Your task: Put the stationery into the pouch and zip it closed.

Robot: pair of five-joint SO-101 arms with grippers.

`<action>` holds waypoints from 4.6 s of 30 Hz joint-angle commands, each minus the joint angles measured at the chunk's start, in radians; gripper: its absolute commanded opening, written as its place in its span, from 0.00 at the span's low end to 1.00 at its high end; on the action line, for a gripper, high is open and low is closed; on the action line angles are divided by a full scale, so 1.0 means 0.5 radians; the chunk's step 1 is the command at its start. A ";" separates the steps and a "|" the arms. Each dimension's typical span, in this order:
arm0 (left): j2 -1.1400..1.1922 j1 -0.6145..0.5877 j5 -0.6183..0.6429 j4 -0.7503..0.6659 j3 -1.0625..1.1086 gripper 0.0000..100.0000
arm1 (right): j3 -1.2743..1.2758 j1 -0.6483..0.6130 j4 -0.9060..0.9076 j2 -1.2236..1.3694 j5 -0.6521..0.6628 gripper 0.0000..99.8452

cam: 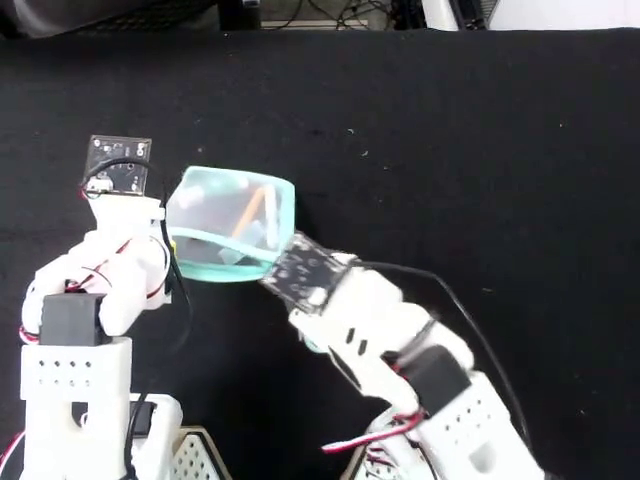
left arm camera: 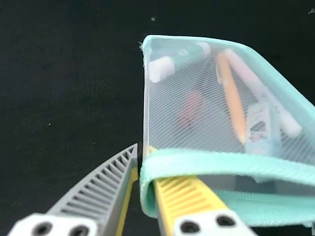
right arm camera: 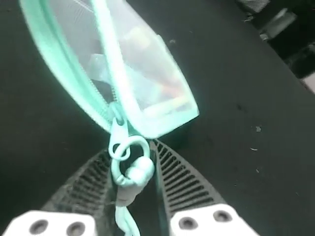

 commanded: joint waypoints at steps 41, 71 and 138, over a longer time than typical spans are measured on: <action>-0.018 -0.023 0.117 -0.061 -0.609 0.17 | -0.437 -0.015 0.003 0.137 0.092 0.01; -0.491 0.361 0.046 -0.506 0.173 0.18 | -1.941 -0.018 -0.018 1.671 0.080 0.01; -1.537 0.609 0.411 -0.568 0.760 0.27 | -1.530 -0.153 -0.448 1.444 0.077 0.01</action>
